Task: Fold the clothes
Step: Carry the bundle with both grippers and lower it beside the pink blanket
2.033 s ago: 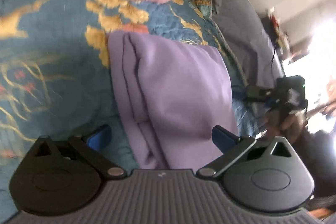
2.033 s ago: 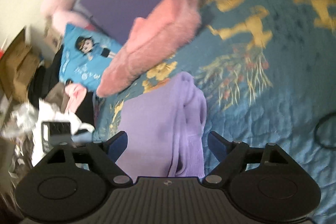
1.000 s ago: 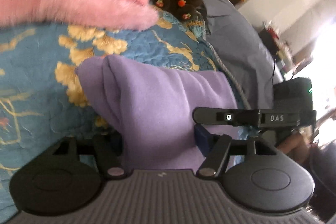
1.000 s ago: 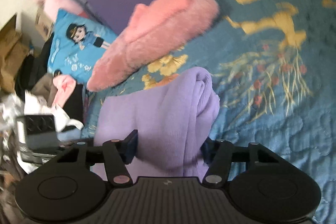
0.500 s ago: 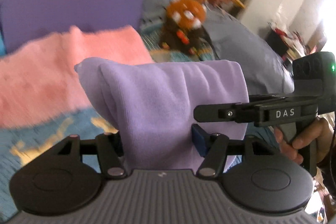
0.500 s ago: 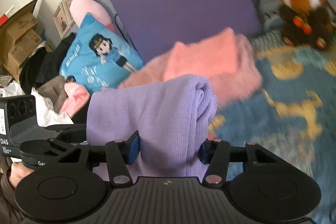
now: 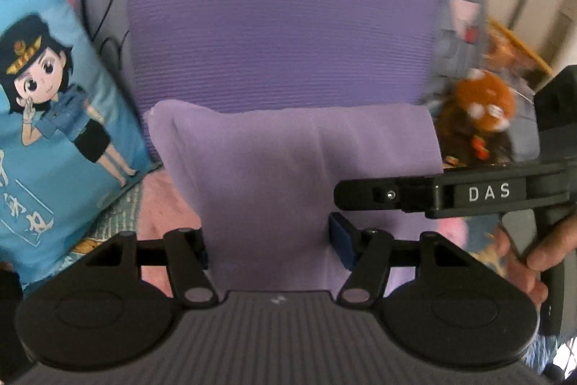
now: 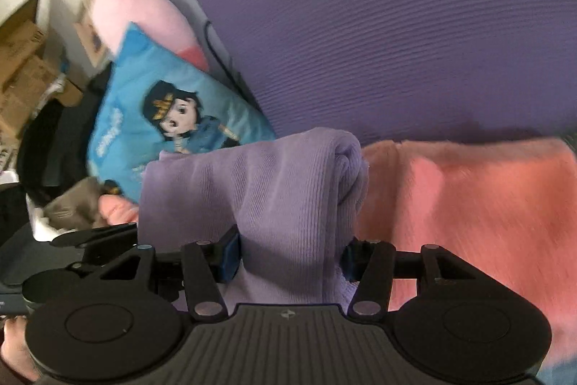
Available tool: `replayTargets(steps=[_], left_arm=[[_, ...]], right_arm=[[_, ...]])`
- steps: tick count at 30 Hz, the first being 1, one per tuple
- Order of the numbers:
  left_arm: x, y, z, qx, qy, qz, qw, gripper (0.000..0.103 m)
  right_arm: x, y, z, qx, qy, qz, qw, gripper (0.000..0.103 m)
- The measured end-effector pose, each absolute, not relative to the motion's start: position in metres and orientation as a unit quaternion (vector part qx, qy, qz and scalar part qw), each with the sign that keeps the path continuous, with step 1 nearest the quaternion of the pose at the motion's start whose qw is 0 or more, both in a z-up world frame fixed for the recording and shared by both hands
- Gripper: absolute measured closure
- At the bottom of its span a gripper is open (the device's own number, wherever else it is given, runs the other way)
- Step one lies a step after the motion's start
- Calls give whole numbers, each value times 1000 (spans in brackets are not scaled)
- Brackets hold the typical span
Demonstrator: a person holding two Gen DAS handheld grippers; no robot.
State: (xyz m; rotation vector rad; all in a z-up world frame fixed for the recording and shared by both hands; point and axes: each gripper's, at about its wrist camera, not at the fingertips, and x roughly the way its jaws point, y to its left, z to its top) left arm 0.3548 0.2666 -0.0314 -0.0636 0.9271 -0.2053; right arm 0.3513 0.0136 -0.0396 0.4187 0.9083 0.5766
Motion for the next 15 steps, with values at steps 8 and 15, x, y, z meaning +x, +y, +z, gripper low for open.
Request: replayTargets(steps=[8,15], left_arm=[[421,286,-99,-35,493,-64,867,33],[429,278,-120,-18,482,-33,875,19]], right_arm=[[421,50,-107,186,498,238,813,50],[436,50,-144,202,506,215,810,48]])
